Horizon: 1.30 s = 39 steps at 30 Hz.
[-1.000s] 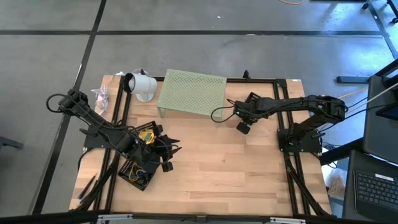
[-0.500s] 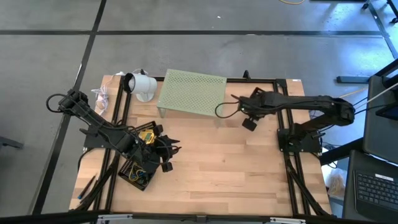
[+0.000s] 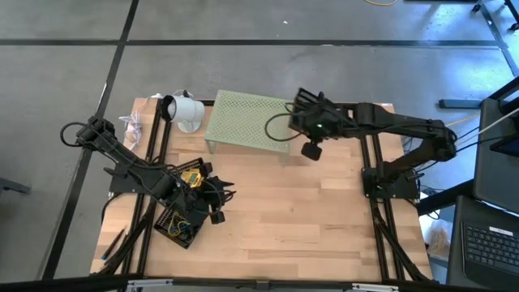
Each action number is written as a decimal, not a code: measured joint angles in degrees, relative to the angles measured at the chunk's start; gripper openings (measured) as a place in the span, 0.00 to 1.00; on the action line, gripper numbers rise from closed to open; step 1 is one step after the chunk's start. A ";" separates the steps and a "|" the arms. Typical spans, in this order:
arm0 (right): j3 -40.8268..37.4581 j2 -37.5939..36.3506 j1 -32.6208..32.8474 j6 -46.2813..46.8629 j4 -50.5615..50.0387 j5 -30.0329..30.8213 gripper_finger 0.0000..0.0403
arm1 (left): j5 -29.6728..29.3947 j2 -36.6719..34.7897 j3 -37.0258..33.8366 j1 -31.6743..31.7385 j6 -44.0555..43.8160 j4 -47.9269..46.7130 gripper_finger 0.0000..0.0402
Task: Pick & Place Office Desk Supplies
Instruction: Put the top right black bin on the shelf
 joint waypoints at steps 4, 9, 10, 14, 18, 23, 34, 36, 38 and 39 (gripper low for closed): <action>4.45 6.07 -0.07 -3.46 -0.13 0.15 0.02 | -0.01 0.00 -0.01 0.00 0.00 -0.15 0.25; 7.64 12.47 -0.42 -7.54 -0.12 -0.03 0.02 | -0.01 -0.01 -0.01 0.00 0.00 -0.15 0.25; 8.07 13.49 -0.55 -8.12 -0.09 -0.08 0.03 | 0.00 0.00 -0.01 0.00 0.00 -0.15 0.25; 8.77 16.16 -0.62 -8.87 1.03 -0.03 0.04 | 0.29 -0.02 -0.01 -0.01 0.14 -0.40 0.25; 8.79 17.01 -0.55 -8.48 2.25 -3.11 0.03 | 0.40 -0.02 -0.01 -0.01 0.46 -1.38 0.25; 8.79 17.04 -0.55 -6.95 2.52 -5.63 0.03 | 0.42 -0.02 -0.01 -0.02 0.46 -1.60 0.25; 8.79 17.04 -0.57 -3.97 2.70 -5.86 0.14 | 0.43 -0.02 -0.01 -0.02 0.46 -2.25 0.25; 8.79 17.04 -0.57 -3.95 2.70 -5.79 0.17 | 0.42 -0.02 -0.01 0.00 0.46 -2.74 0.25; 8.79 17.04 -0.57 -3.95 2.72 -5.62 0.20 | 0.44 -0.02 -0.01 -0.01 0.44 -3.28 0.25; 8.79 17.04 -0.59 -3.95 2.84 -5.60 0.22 | 0.44 -0.02 -0.01 -0.01 0.43 -3.35 0.25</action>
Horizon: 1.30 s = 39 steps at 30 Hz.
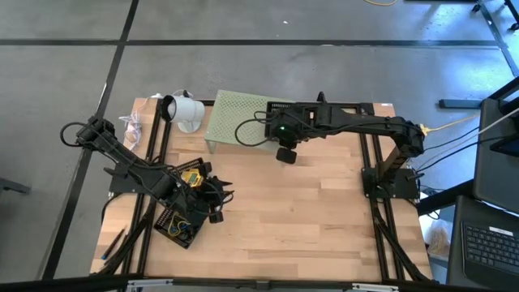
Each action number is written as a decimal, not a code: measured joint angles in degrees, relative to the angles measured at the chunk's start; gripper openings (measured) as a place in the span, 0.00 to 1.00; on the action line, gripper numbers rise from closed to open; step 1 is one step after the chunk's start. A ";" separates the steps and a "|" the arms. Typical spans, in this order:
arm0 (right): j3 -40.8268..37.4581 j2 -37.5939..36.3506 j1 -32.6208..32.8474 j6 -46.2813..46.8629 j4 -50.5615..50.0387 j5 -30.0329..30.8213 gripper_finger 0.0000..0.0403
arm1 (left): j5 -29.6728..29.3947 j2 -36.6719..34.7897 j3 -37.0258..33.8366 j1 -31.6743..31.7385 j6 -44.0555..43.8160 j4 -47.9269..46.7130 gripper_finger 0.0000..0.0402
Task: Pick & Place Office Desk Supplies
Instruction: Put the top right black bin on the shelf, then put the top black bin on the shelf
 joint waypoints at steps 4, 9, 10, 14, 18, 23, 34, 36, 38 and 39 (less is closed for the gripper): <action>0.00 0.00 0.00 -0.05 1.42 0.08 0.27 | 0.00 0.00 0.00 0.01 0.01 -0.01 0.25; 0.00 -0.19 0.00 -0.17 1.47 0.18 0.31 | -0.81 0.00 0.00 0.02 0.00 -0.66 0.25; 0.00 -0.37 0.00 -0.17 1.42 0.18 0.32 | -0.81 0.00 0.00 0.11 -0.32 -1.15 0.25; 0.04 -1.93 0.02 -0.17 1.15 0.17 0.32 | 6.50 -0.02 0.00 1.70 -7.84 -6.12 0.26; 0.04 -3.86 0.02 -0.13 0.95 -0.30 0.32 | 17.41 -0.02 0.00 3.38 -19.35 -16.36 0.30; 0.04 -5.46 0.02 0.33 1.16 -0.28 0.32 | 25.21 -0.02 0.00 4.23 -29.46 -30.60 0.38; 0.04 -5.79 0.02 1.53 0.99 -0.39 0.33 | 34.44 0.00 0.00 0.63 -22.70 -42.35 0.44; 0.04 -5.79 0.02 1.53 0.99 -0.47 0.33 | 34.16 0.00 0.00 0.50 -22.82 -42.59 0.43; 0.04 -5.79 0.02 1.53 1.02 -0.45 0.33 | 33.50 0.00 -0.12 0.24 -23.40 -43.24 0.42; 0.04 -5.79 0.02 1.53 1.02 -0.45 0.33 | 33.16 -0.02 -0.71 0.08 -23.78 -43.31 0.42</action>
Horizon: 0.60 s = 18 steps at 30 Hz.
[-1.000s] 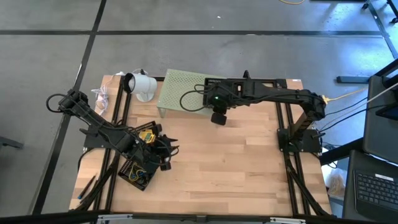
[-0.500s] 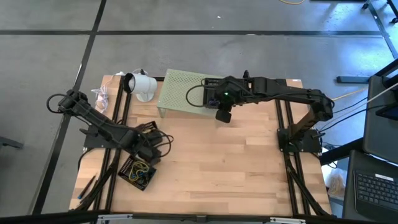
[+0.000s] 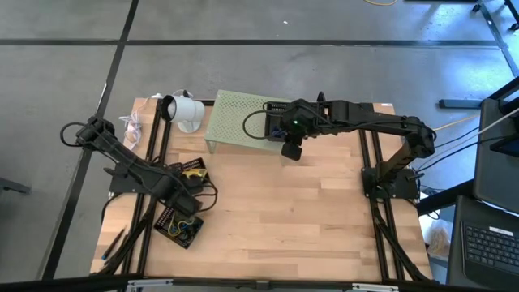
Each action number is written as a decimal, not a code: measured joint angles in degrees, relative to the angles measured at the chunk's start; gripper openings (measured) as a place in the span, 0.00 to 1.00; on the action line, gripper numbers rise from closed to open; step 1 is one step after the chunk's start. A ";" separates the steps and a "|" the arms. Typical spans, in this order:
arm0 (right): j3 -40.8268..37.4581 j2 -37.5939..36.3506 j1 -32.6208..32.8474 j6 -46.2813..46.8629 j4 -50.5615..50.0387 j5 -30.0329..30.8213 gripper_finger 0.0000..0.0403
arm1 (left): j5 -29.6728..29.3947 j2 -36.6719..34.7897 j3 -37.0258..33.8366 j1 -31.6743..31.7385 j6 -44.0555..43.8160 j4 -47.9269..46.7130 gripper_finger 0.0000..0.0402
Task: Pick & Place Office Desk Supplies
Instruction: Put the top black bin on the shelf
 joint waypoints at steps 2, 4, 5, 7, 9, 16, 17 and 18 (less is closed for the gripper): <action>0.00 0.00 0.00 -0.02 0.00 0.00 0.33 | -0.07 -0.23 -2.27 -0.37 -0.84 0.18 0.41; 0.00 0.00 0.00 -0.02 0.00 0.00 0.33 | 1.59 -0.64 -5.26 -0.64 -2.42 0.10 0.41; 0.00 0.00 0.00 -0.02 0.00 0.00 0.33 | 2.77 -0.68 -6.75 -0.64 -3.10 0.14 0.41; 0.00 0.00 0.00 -0.04 0.00 0.00 0.33 | 3.80 -0.68 -9.31 -0.64 -4.40 0.31 0.41; 0.00 0.00 0.01 -0.07 0.00 -0.01 0.33 | 3.92 -0.72 -11.16 -0.62 -5.04 1.11 0.40; 0.00 0.00 0.00 0.00 0.02 -0.02 0.33 | 8.09 -0.76 -14.28 -0.58 -2.18 6.56 0.36; 0.00 0.00 0.00 -0.01 0.02 -0.02 0.33 | 8.10 -0.76 -14.59 -0.58 -2.36 6.23 0.36; 0.00 0.00 0.00 -0.02 0.02 -0.01 0.33 | 8.06 -0.76 -14.89 -0.58 -2.86 5.69 0.36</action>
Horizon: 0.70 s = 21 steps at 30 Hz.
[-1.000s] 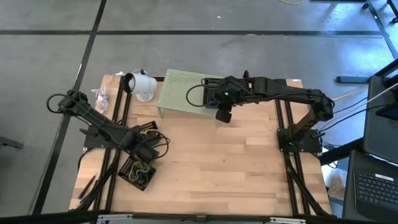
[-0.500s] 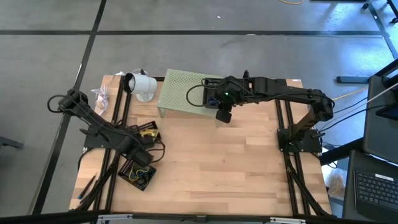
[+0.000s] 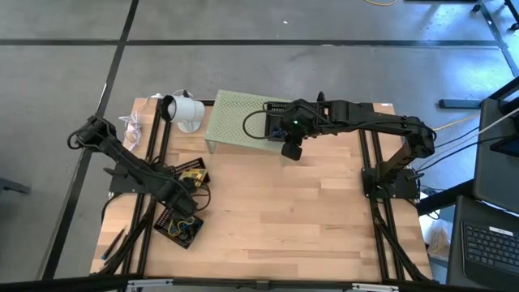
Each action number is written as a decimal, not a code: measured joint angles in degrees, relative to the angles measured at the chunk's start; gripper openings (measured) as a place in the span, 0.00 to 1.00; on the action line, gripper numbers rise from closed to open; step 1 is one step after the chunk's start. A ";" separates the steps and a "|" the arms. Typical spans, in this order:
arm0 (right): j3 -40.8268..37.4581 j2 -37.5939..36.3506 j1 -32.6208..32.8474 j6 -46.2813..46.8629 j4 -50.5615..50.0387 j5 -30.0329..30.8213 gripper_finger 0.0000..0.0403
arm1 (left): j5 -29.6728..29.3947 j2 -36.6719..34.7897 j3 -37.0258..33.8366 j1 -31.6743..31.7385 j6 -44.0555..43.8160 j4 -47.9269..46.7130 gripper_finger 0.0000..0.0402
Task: Pick & Place Office Desk Supplies
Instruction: Put the top black bin on the shelf
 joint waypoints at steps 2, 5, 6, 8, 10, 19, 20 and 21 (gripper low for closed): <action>0.00 0.00 0.01 0.00 0.19 0.01 0.33 | -0.21 0.00 -0.48 0.14 -0.84 -0.40 0.36; 0.00 0.00 0.00 0.00 0.37 -0.01 0.33 | 0.30 0.00 -0.55 0.15 -0.66 0.03 0.36; 0.00 0.00 0.00 -0.02 0.37 0.01 0.33 | 0.76 0.00 -0.55 0.20 -0.41 0.74 0.36; 0.00 0.00 0.00 -0.02 0.37 0.01 0.33 | 0.88 0.00 -0.55 0.24 0.04 2.28 0.36; 0.00 0.00 0.00 -0.02 0.37 0.00 0.33 | 0.12 0.00 -0.55 0.24 0.07 3.38 0.36; 0.00 0.00 0.00 -0.02 0.37 -0.01 0.32 | -2.19 0.00 -1.70 0.24 -1.12 3.73 0.30; 0.00 0.00 0.00 -0.02 0.35 -0.01 0.32 | -2.19 -0.02 -2.28 0.24 -1.41 3.81 0.29; 0.00 0.00 0.00 -0.02 0.36 0.01 0.32 | -2.13 -0.02 -2.98 0.29 -1.83 3.93 0.27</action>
